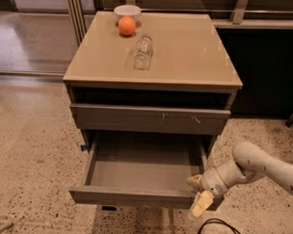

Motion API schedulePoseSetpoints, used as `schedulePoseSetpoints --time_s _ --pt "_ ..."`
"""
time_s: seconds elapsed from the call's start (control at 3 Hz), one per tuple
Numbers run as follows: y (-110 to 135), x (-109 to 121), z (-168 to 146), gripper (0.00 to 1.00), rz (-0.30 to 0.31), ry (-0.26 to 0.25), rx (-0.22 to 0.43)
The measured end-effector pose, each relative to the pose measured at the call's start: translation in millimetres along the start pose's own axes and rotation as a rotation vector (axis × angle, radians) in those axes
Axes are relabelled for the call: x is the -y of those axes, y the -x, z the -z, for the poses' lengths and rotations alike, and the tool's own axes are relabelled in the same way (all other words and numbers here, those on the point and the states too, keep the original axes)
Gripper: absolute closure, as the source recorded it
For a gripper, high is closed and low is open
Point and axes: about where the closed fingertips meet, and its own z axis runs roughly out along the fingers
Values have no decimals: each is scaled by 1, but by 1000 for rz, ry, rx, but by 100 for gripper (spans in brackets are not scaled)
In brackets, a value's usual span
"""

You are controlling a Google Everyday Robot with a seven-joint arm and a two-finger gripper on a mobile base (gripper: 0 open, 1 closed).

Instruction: Open middle drawer

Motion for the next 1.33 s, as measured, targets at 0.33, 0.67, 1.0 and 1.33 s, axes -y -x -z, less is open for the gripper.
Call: schedulePoseSetpoints --time_s 0.33,0.67,1.0,1.33 --pt "-26 12 -16 0 -43 23 -28" --pt "-33 6 -23 0 -71 58 -33" --pt "-32 5 -21 0 -72 58 -33" --pt "-35 -14 -14 0 -104 71 -27"
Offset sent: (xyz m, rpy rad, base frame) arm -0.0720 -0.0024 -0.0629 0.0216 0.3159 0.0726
